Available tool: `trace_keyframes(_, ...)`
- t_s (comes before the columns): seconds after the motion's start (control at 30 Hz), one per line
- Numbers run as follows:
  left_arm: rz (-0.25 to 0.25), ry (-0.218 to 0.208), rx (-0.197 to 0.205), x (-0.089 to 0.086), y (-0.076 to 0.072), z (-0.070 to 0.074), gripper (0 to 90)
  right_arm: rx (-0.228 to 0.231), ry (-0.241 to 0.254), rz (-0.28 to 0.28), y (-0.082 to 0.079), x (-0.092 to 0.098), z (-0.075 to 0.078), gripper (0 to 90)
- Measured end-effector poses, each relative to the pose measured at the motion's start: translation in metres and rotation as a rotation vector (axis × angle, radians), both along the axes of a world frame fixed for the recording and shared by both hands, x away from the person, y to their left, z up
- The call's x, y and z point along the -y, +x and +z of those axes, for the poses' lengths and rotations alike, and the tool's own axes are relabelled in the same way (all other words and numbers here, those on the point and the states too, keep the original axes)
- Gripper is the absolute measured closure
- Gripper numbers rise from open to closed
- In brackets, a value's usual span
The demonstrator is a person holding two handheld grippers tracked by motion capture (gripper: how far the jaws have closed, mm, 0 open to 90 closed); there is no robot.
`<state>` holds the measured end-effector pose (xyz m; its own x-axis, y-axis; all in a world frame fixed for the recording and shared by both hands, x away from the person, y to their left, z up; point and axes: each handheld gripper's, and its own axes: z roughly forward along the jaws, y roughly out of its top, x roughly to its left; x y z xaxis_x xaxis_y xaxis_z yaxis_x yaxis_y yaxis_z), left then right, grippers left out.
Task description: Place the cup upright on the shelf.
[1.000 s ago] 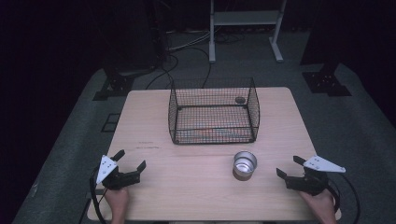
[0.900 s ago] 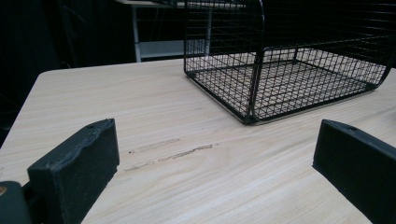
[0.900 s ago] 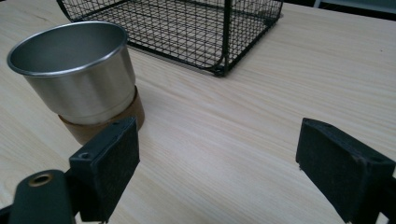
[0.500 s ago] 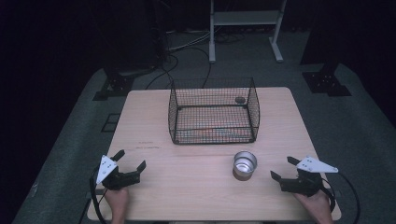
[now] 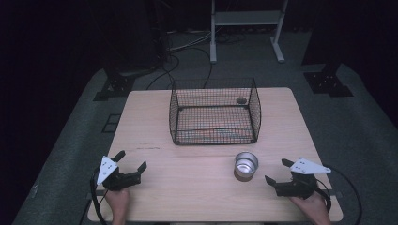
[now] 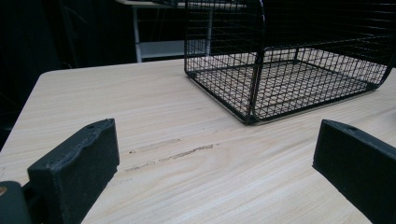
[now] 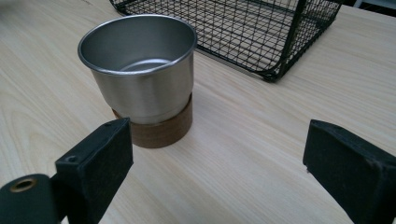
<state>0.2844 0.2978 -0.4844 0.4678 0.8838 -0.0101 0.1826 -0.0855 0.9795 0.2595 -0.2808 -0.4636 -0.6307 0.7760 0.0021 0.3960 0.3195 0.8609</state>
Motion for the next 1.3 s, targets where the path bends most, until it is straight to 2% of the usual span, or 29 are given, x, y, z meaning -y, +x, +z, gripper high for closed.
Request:
trace_keyframes(0.5,0.005,-0.003,0.0,-0.001,0.0,0.0,0.0,-0.017,-0.012,0.044,-0.003,-0.026,-0.001,3.7)
trace_keyframes(0.57,0.005,-0.005,0.002,0.0,0.0,0.0,0.0,-0.022,-0.002,0.055,-0.002,-0.03,-0.002,3.3)
trace_keyframes(0.97,0.007,-0.011,0.006,0.0,-0.001,0.0,0.0,-0.019,0.0,0.043,0.002,-0.053,-0.004,2.8)
trace_keyframes(1.17,0.006,-0.011,0.007,-0.001,-0.001,0.0,0.0,-0.022,-0.034,0.031,0.006,-0.064,-0.007,2.4)
trace_keyframes(1.3,0.006,-0.011,0.007,0.0,-0.001,0.0,0.0,-0.021,-0.036,0.03,0.01,-0.07,-0.008,2.4)
